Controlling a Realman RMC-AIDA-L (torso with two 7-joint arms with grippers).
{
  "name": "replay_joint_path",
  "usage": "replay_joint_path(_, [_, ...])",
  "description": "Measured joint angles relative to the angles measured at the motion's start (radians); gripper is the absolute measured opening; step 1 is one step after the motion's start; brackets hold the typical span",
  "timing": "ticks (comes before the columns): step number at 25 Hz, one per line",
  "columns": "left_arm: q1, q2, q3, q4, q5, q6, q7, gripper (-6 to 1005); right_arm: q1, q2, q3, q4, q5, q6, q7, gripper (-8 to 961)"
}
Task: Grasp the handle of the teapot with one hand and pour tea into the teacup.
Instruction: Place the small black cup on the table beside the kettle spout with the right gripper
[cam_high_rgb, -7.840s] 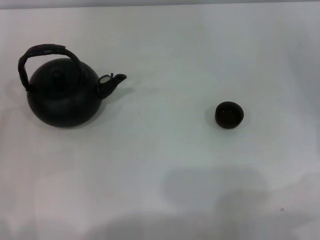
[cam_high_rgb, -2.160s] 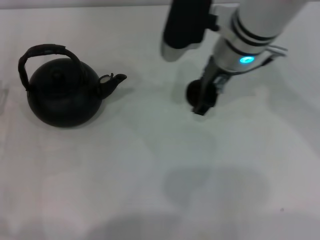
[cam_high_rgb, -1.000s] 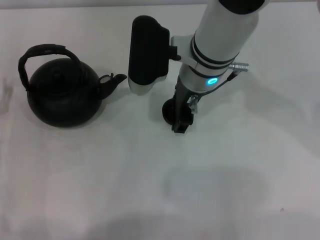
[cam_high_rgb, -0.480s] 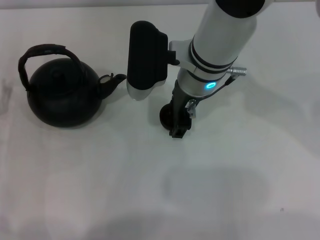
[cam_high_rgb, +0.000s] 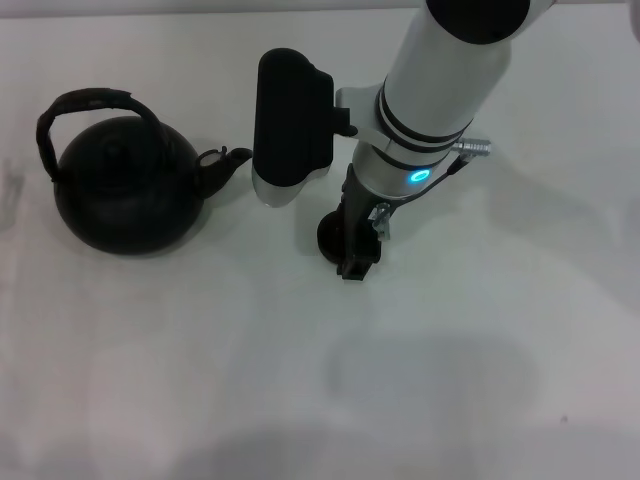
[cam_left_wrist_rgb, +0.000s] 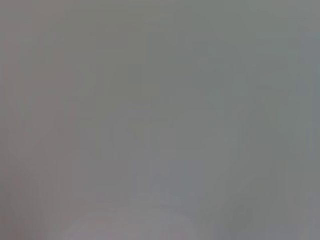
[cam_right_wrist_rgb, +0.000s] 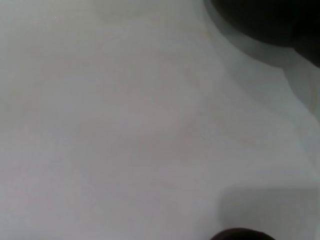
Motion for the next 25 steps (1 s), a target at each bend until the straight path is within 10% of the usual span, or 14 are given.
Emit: replay_joint_path(25, [0.005, 0.002, -0.002, -0.008, -0.001, 0.007, 0.0, 876, -0.068, 0.0, 0.111, -0.049, -0.01, -0.026, -0.036, 856])
